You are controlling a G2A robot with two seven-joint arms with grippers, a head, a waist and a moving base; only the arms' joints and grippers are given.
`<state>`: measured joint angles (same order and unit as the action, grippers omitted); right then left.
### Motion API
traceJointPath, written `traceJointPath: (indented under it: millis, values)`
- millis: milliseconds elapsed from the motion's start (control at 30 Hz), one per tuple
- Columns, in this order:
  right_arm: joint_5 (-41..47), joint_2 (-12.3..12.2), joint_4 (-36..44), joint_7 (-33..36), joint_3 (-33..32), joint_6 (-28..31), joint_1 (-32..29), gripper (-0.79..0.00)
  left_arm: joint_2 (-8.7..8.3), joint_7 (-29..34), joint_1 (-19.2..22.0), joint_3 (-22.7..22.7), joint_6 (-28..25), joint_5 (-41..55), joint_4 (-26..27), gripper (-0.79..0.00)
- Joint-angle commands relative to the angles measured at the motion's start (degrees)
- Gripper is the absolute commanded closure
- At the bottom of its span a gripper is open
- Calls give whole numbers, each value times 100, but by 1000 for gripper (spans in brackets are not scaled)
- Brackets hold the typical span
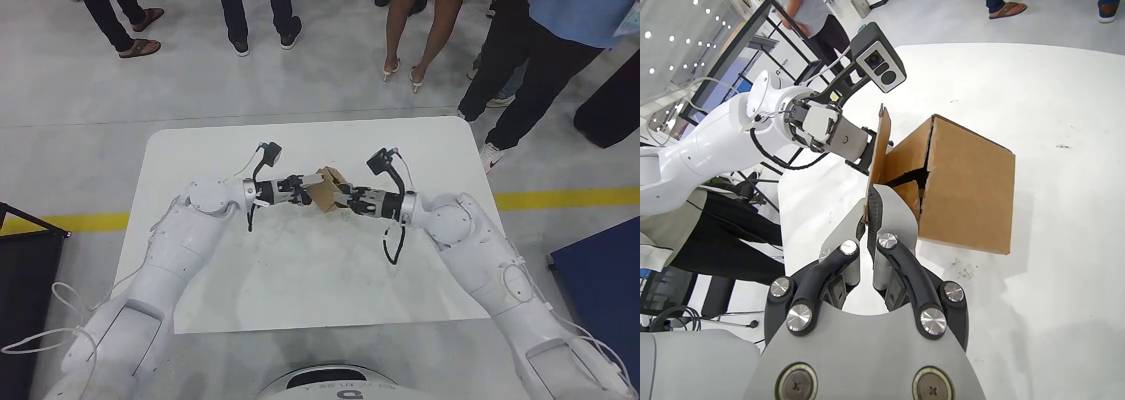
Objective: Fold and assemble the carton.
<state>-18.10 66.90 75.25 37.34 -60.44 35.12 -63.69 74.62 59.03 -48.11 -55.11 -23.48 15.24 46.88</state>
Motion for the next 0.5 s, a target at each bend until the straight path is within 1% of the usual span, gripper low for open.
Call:
traceJointPath:
  millis: [0, 100, 167, 200, 233, 267, 333, 367, 467]
  values:
    - [223, -3, 6, 85, -10, -14, -11, 0, -3, 8, -4, -6, -2, 3, 4, -785]
    - [613, -11, -10, 288, -28, -34, -18, 0, -5, 45, -5, -16, -11, 28, 12, -785]
    - [704, -21, -50, 461, -38, -190, 23, 0, -7, 75, 2, -21, -16, 40, 6, -785]
    - [705, -23, -59, 508, -35, -244, 47, -212, -7, 87, 6, -23, -13, 45, -1, -785]
    - [675, -25, -72, 491, -42, -289, 62, -665, -7, 101, 10, -23, -1, 51, -7, -785]
    - [639, -27, -70, 462, -46, -294, 67, -785, -7, 125, 15, -23, 19, 60, -14, -785]
    - [583, -48, -60, 357, -124, -174, 44, -785, -13, 180, 37, -30, 50, 57, -32, -785]
    - [519, -75, -14, 290, -214, -8, -5, -785, -21, 210, 48, -48, 68, 62, -46, -785]
    - [447, -135, -3, 122, -449, 124, -124, -785, -47, 261, 68, -102, 95, 54, -70, -785]
